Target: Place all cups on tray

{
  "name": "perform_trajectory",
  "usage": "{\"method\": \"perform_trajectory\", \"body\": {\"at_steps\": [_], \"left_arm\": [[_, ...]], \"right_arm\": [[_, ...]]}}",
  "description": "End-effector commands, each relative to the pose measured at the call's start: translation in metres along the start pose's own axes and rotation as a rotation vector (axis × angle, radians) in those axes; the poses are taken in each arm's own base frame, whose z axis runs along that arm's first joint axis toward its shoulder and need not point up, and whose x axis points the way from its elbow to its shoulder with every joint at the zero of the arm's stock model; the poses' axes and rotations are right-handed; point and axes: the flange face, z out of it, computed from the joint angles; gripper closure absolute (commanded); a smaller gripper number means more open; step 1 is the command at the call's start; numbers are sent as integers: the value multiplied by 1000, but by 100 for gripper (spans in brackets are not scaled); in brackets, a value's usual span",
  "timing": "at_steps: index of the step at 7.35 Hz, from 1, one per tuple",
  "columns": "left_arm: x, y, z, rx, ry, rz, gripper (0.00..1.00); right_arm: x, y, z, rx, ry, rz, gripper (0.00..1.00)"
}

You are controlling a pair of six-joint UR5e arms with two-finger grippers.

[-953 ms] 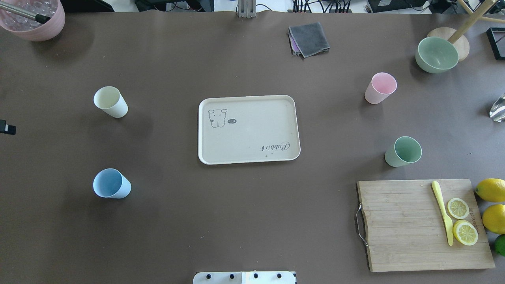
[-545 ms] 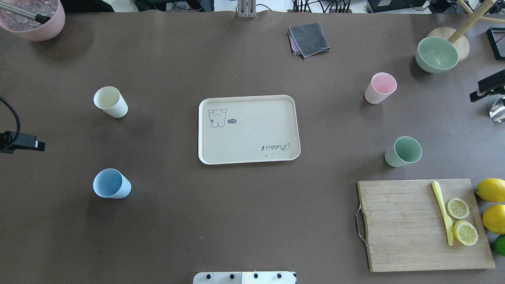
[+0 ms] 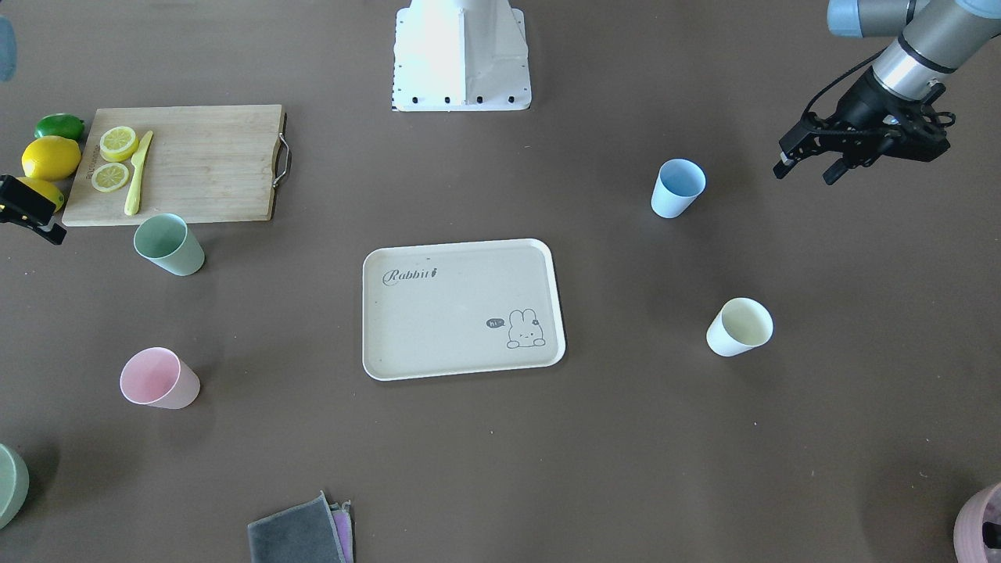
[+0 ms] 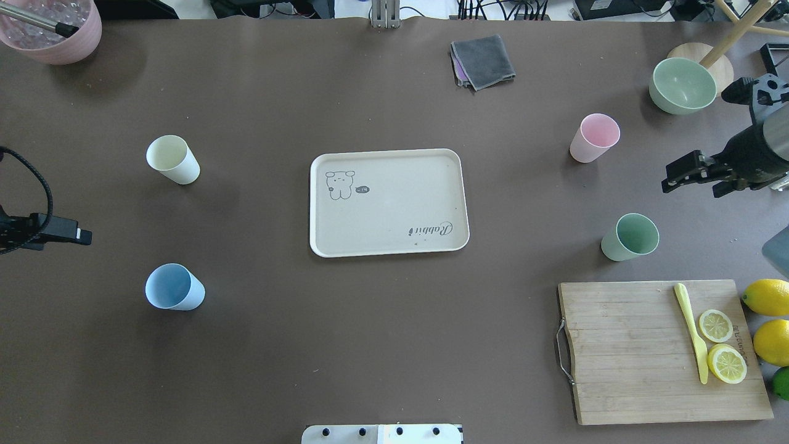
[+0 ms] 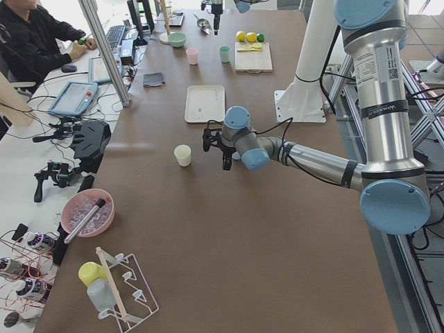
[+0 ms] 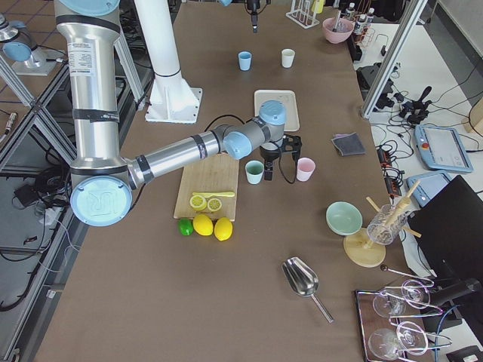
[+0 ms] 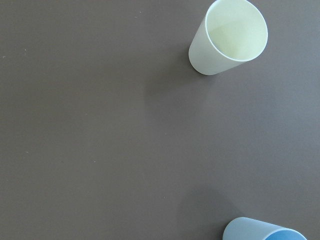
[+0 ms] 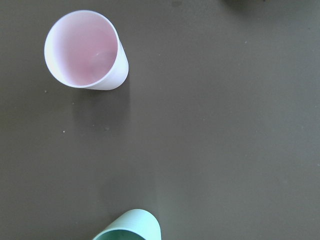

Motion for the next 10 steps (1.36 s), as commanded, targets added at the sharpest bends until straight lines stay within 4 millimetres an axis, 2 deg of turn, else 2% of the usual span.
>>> {"method": "perform_trajectory", "body": {"at_steps": [1, 2, 4, 7, 9, 10], "left_arm": [[7, 0, 4, -8, 7, 4, 2], [7, 0, 5, -8, 7, 4, 2], [6, -1, 6, -8, 6, 4, 2], [5, -1, 7, -10, 3, 2, 2], [7, -3, 8, -8, 4, 3, 3], [7, -3, 8, -8, 3, 2, 3]], "right_arm": [[-3, 12, 40, -24, 26, -44, 0], [-6, 17, 52, -44, 30, -54, 0], [-12, 22, 58, -61, 28, -69, 0], [-21, 33, 79, -87, 50, -95, 2], [-20, 33, 81, -88, 53, -94, 99], [-23, 32, 80, -83, 51, -95, 100]]}}
